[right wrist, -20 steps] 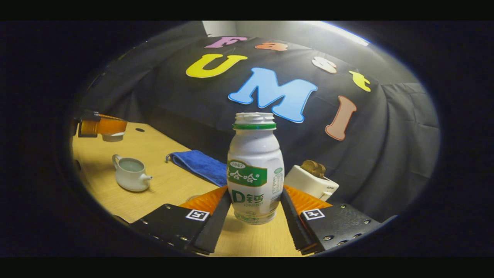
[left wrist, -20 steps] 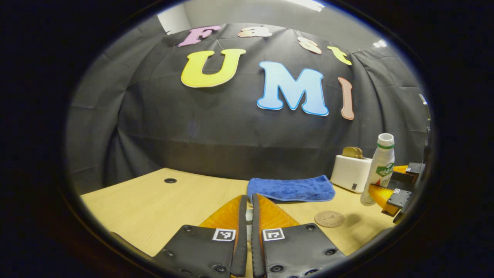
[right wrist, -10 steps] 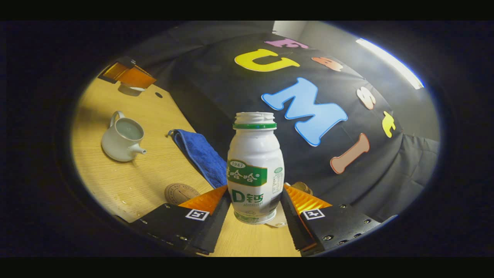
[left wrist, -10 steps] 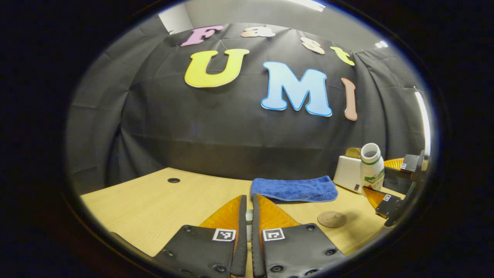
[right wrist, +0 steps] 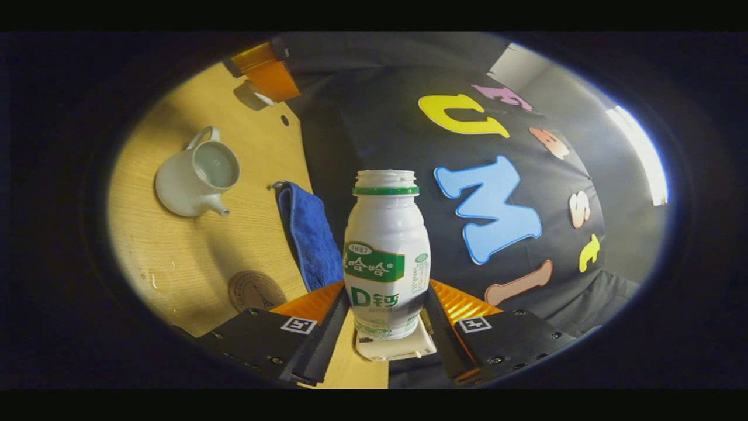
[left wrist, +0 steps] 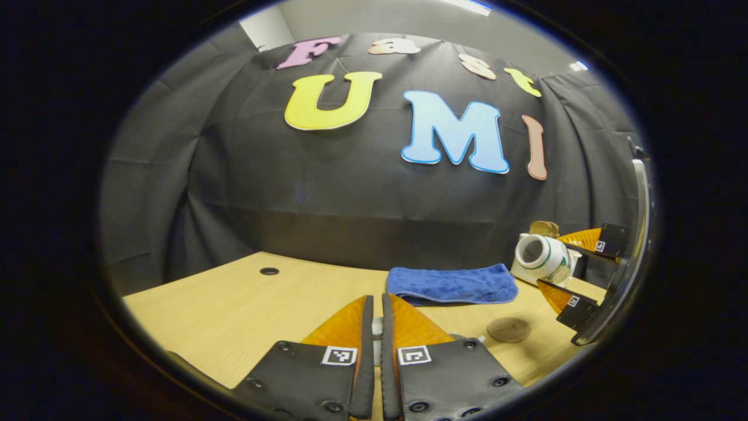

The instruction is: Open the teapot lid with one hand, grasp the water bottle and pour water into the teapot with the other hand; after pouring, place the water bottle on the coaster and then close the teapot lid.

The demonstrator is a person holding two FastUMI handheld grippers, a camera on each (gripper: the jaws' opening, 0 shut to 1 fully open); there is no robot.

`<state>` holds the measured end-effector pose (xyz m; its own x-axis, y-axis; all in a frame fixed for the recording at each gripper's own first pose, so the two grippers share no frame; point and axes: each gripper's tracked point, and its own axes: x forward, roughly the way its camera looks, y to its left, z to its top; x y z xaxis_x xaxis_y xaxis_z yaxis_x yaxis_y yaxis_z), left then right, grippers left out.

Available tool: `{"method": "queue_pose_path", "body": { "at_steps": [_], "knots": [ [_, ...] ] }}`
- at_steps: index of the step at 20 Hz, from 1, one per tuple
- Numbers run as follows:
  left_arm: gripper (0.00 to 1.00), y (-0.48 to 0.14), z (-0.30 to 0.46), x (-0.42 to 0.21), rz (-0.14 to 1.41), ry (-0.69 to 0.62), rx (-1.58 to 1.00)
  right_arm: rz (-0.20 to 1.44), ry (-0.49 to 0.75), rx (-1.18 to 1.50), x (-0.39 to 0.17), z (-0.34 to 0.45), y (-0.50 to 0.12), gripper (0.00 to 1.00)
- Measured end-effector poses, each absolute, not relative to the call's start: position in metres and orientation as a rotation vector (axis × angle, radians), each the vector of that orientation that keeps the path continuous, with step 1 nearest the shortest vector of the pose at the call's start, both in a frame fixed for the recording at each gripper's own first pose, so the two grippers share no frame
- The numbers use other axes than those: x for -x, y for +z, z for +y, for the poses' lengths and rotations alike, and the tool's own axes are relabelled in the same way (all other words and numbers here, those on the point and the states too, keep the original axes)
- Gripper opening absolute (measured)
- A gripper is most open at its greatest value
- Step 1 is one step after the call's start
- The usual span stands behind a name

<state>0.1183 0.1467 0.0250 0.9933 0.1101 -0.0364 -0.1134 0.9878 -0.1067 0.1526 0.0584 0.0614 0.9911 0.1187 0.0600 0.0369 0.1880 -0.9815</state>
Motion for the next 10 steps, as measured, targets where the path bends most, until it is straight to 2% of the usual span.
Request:
{"method": "queue_pose_path", "body": {
  "at_steps": [2, 3, 5, 6, 10],
  "knots": [
    [0.12, 0.025, 0.149, -0.118, 0.031, 0.119, 0.110, -0.149, 0.067, 1.444, -0.158, 0.064, 0.060, 0.73],
    [0.15, 0.024, 0.151, -0.117, 0.031, 0.121, 0.111, -0.154, 0.073, 1.468, -0.160, 0.067, 0.059, 0.73],
    [0.12, 0.024, 0.151, -0.118, 0.033, 0.123, 0.114, -0.166, 0.084, 1.511, -0.162, 0.074, 0.056, 0.73],
    [0.15, 0.023, 0.152, -0.118, 0.035, 0.125, 0.115, -0.175, 0.088, 1.532, -0.162, 0.077, 0.056, 0.73],
    [0.15, 0.022, 0.154, -0.119, 0.043, 0.129, 0.121, -0.206, 0.093, 1.603, -0.166, 0.084, 0.054, 0.73]
  ]
}}
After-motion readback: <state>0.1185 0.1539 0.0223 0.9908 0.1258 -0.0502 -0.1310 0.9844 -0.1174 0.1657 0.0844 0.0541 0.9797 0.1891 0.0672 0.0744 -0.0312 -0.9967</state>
